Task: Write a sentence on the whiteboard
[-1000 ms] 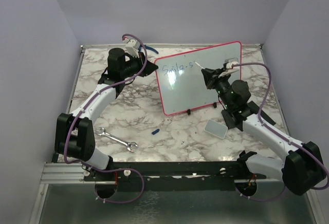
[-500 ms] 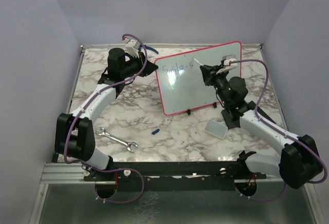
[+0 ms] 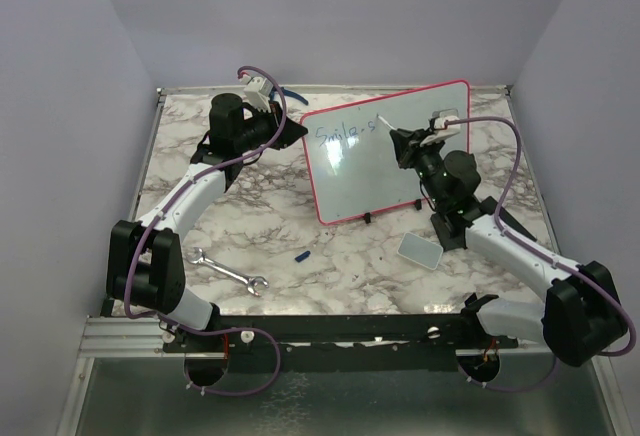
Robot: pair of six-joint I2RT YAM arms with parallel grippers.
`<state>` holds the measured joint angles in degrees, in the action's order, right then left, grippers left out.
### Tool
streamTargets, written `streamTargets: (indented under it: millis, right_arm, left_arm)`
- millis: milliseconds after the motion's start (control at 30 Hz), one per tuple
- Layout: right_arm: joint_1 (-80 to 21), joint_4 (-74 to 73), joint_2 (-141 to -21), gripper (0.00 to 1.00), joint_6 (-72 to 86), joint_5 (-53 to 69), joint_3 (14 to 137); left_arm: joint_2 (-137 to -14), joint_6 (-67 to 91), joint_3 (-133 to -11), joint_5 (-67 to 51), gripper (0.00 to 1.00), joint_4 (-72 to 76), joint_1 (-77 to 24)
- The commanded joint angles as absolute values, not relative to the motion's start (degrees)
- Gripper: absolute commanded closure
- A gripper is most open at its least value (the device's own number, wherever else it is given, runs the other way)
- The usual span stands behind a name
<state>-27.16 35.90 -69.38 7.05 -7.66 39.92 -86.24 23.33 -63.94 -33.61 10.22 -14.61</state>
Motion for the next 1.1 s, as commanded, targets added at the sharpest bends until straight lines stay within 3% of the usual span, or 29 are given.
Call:
streamTargets:
  millis: [0,533,1067]
  right_arm:
    - [-27.1,34.1,-68.3,0.99,7.8,-8.4,37.5]
    - [-27.2,31.5,-65.3,0.99,10.6,-8.2,32.3]
    - [-27.1,36.1,-67.7,0.99,9.7,-7.9,35.8]
  left_arm:
    - [-84.8,23.0,-64.4,-34.0,0.97,11.0,-14.0]
    - [-84.4,23.2,-64.3,-34.0,0.97,11.0,-14.0]
    - [-84.5,23.2,-64.2,-33.9,0.97,11.0,-14.0]
